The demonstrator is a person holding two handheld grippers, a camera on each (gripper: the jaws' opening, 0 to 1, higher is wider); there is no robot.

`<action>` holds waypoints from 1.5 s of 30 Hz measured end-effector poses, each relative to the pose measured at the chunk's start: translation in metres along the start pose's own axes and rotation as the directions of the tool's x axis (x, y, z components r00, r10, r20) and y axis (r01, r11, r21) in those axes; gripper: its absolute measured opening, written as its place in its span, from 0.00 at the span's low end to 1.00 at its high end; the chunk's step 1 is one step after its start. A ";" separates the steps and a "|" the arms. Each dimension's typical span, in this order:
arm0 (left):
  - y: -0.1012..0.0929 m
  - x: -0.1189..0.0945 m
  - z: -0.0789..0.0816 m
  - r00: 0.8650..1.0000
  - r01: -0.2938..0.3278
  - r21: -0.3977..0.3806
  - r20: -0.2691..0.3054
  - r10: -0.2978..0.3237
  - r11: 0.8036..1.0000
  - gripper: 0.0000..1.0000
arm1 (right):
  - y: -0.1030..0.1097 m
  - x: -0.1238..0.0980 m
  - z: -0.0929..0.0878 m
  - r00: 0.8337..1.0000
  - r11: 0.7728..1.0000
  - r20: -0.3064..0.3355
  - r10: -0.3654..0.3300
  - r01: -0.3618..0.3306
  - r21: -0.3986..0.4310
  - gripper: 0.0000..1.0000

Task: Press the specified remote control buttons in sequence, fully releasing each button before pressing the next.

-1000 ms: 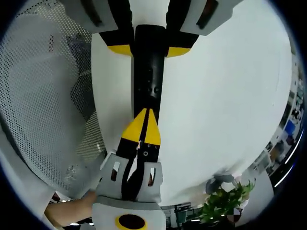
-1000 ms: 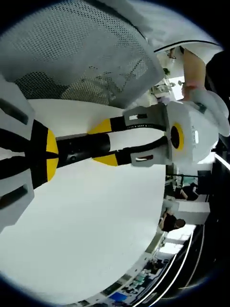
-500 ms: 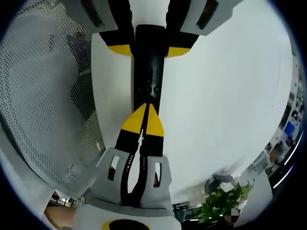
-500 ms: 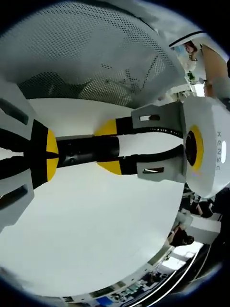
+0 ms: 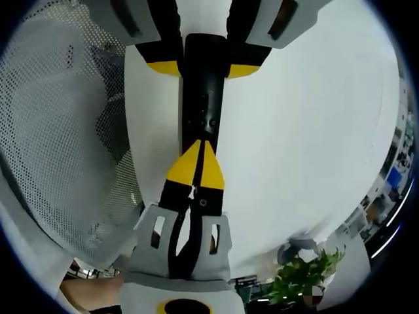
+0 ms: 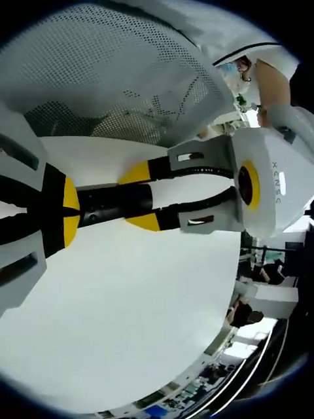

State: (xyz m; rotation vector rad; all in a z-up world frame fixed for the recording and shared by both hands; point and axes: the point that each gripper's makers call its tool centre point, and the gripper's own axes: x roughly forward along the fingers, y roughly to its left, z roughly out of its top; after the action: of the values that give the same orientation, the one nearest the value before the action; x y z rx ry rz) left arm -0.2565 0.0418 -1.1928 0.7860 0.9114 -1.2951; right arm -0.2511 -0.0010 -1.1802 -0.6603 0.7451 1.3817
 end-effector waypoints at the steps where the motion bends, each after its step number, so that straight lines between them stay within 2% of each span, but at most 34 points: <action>1: 0.000 0.000 0.000 1.000 -0.001 -0.001 0.000 0.001 1.000 0.24 | 0.000 0.001 0.001 1.000 1.000 -0.002 0.004 -0.004 -0.006 0.00; 4: 0.000 0.000 0.000 1.000 -0.003 -0.004 0.000 0.003 1.000 0.24 | 0.001 0.006 -0.003 0.998 0.999 -0.053 0.016 -0.018 -0.039 0.00; 5: 0.000 0.000 0.000 1.000 -0.004 -0.005 0.000 0.004 1.000 0.24 | 0.001 0.005 0.000 0.999 0.999 -0.042 0.014 -0.016 -0.051 0.00; 10: 0.000 0.000 0.000 1.000 -0.001 -0.006 0.006 0.001 1.000 0.24 | 0.001 0.007 -0.001 0.996 0.998 -0.084 0.016 -0.022 -0.065 0.00; 12: 0.000 0.000 0.000 1.000 0.000 -0.002 0.005 0.000 1.000 0.24 | 0.001 0.007 -0.002 0.995 0.995 -0.104 -0.008 -0.003 -0.102 0.00; 15: 0.000 0.000 0.000 1.000 0.005 0.005 -0.004 -0.005 1.000 0.24 | 0.001 0.007 -0.002 0.995 0.994 -0.087 -0.048 0.039 -0.101 0.00; 17: 0.000 0.001 0.000 1.000 0.007 0.007 -0.006 -0.007 1.000 0.24 | 0.000 0.006 -0.001 0.995 0.996 -0.062 -0.076 0.073 -0.060 0.00; 21: 0.000 0.001 0.000 1.000 0.005 0.005 -0.007 -0.005 1.000 0.24 | 0.003 0.005 0.000 0.994 0.993 -0.041 -0.105 0.103 -0.054 0.00; 25: 0.000 0.001 0.000 1.000 0.006 0.002 -0.008 -0.006 1.000 0.24 | 0.017 0.007 0.004 0.998 0.997 -0.029 -0.053 0.051 -0.059 0.00; 28: 0.000 0.001 0.000 1.000 0.008 0.005 -0.009 -0.008 1.000 0.24 | 0.018 0.008 0.005 0.997 0.993 -0.050 -0.064 0.058 -0.105 0.00; 32: 0.000 0.000 0.000 1.000 0.011 0.004 -0.008 -0.011 1.000 0.24 | 0.020 0.010 0.007 0.998 0.994 -0.048 -0.048 0.042 -0.106 0.00; 37: -0.001 0.000 0.000 1.000 0.012 0.007 -0.008 -0.012 1.000 0.24 | 0.025 0.014 0.007 0.996 0.986 -0.081 -0.042 0.028 -0.162 0.00; 42: -0.001 0.000 0.000 1.000 0.016 0.016 -0.012 -0.016 1.000 0.24 | 0.025 0.014 0.007 0.995 0.985 -0.083 -0.051 0.036 -0.169 0.00; 45: -0.001 0.000 0.000 1.000 0.017 0.017 -0.011 -0.017 1.000 0.24 | 0.023 0.012 0.008 0.998 0.993 -0.055 -0.034 0.027 -0.113 0.00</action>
State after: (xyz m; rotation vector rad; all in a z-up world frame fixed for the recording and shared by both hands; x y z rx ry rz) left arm -0.2573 0.0413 -1.1931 0.8005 0.9184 -1.3161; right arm -0.2735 0.0143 -1.1845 -0.7994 0.7031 1.3892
